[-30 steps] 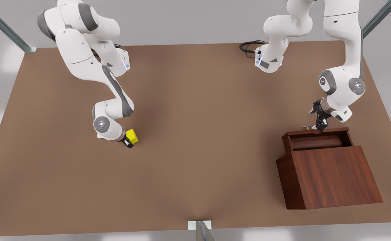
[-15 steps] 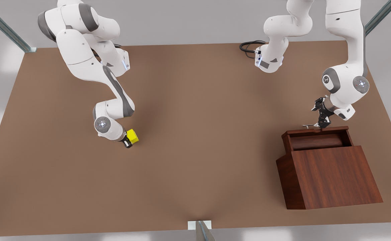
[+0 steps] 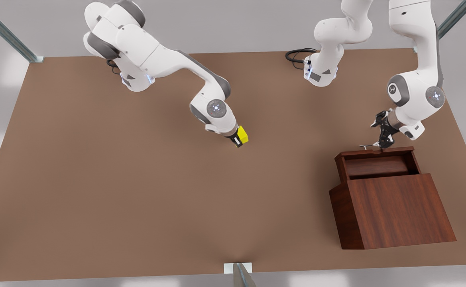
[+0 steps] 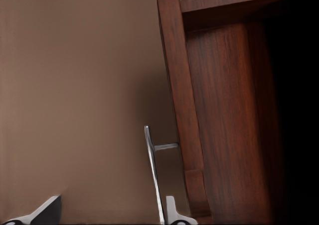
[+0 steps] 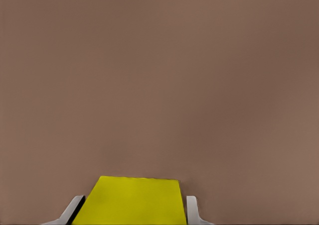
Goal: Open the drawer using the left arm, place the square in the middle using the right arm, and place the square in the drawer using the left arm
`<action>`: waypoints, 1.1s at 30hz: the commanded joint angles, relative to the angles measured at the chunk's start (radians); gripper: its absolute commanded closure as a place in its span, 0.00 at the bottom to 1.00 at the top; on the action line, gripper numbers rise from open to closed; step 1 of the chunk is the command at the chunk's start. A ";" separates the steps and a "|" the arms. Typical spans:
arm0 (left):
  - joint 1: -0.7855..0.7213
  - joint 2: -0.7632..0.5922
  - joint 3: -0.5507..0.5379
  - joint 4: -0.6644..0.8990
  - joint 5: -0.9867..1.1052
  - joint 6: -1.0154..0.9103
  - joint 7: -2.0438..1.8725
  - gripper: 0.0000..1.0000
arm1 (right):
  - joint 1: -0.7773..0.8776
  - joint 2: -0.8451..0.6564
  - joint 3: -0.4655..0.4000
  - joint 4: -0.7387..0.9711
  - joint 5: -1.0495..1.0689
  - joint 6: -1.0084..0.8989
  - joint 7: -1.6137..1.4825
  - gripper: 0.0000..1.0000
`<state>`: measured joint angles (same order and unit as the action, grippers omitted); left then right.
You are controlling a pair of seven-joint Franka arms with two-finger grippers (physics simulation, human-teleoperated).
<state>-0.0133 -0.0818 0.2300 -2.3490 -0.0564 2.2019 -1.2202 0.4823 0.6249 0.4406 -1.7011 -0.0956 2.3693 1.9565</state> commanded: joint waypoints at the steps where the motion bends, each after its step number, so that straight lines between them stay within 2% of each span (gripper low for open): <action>1: -0.023 -0.009 -0.001 0.010 -0.007 -0.014 -0.019 0.00 | 0.007 0.025 -0.002 0.038 -0.016 -0.039 0.024 0.42; 2: -0.045 -0.010 -0.006 0.057 -0.010 -0.073 -0.074 0.00 | 0.024 0.074 -0.002 0.113 -0.067 -0.082 0.099 0.42; 3: -0.074 -0.009 -0.012 0.172 -0.005 -0.226 -0.053 0.00 | 0.038 0.090 0.000 0.127 -0.101 -0.082 0.131 0.42; 4: -0.093 0.020 -0.038 0.358 0.001 -0.407 0.123 0.00 | 0.041 0.096 0.001 0.127 -0.101 -0.081 0.133 0.42; 5: -0.093 0.046 -0.041 0.519 0.003 -0.544 0.532 0.00 | 0.064 0.105 0.000 0.127 -0.105 -0.076 0.122 0.40; 7: -0.093 0.102 -0.037 0.634 0.006 -0.567 1.140 0.00 | 0.062 0.127 0.000 0.127 -0.148 -0.065 0.067 0.36; 8: -0.093 0.174 -0.040 0.746 0.058 -0.608 1.543 0.00 | 0.062 0.127 0.000 0.127 -0.150 -0.064 0.058 0.05; 9: -0.093 0.252 -0.057 0.842 0.055 -0.668 1.590 0.00 | 0.062 0.127 0.000 0.127 -0.151 -0.064 0.055 0.00; 10: -0.094 0.300 -0.100 0.898 0.062 -0.674 1.565 0.00 | 0.062 0.127 0.000 0.127 -0.153 -0.068 0.041 0.00; 18: -0.240 0.436 -0.101 0.968 0.061 -0.669 1.105 0.00 | 0.035 0.111 0.000 0.158 -0.153 -0.082 -0.022 0.00; 21: -0.254 0.436 -0.103 0.971 0.058 -0.668 1.104 0.00 | -0.037 0.004 0.001 0.178 -0.151 -0.208 -0.174 0.00; 25: -0.373 0.471 -0.178 1.002 0.050 -0.657 1.099 0.00 | -0.320 -0.208 0.004 0.164 -0.142 -0.452 -0.752 0.00; 27: -0.422 0.577 -0.336 1.120 0.050 -0.654 1.070 0.00 | -0.479 -0.277 0.007 0.141 -0.105 -0.518 -1.063 0.00; 28: -0.453 0.631 -0.377 1.171 0.052 -0.622 1.070 0.00 | -0.547 -0.330 0.007 0.104 -0.084 -0.525 -1.198 0.00; 29: -0.481 0.652 -0.419 1.150 0.052 -0.476 1.056 0.00 | -0.614 -0.355 0.007 0.110 -0.082 -0.556 -1.337 0.00; 31: -0.560 0.677 -0.420 1.126 0.049 -0.398 1.022 0.00 | -0.666 -0.358 0.000 0.172 -0.056 -0.610 -1.531 0.00; 33: -0.563 0.648 -0.445 0.981 0.038 -0.334 1.073 0.00 | -0.725 -0.358 0.000 0.238 -0.018 -0.693 -1.648 0.00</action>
<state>-0.5772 0.5477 -0.2160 -1.4253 -0.0112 1.8900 -0.1076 -0.2478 0.2662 0.4402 -1.4563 -0.1144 1.6542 0.2935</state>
